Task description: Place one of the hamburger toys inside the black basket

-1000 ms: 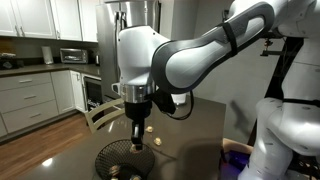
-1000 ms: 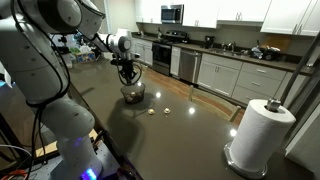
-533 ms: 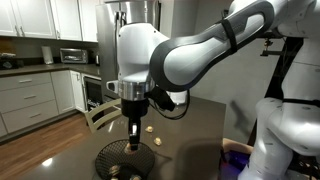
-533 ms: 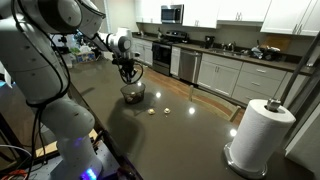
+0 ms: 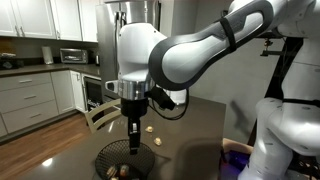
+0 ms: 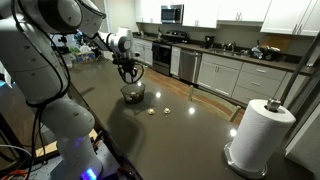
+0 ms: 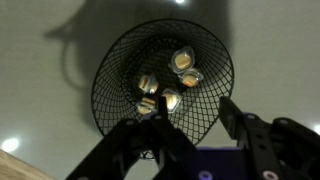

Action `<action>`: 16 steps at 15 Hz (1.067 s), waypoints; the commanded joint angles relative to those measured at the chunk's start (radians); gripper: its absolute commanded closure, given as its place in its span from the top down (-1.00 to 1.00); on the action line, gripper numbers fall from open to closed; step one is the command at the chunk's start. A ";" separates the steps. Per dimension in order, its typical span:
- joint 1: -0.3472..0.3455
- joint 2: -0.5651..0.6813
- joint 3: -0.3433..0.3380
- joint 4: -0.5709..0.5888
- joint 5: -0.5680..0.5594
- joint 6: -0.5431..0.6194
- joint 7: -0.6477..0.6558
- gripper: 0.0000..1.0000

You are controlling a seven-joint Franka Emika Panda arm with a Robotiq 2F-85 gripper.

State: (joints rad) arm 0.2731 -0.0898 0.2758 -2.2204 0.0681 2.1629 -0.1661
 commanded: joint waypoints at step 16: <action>-0.003 -0.003 -0.025 0.002 0.002 -0.010 -0.001 1.00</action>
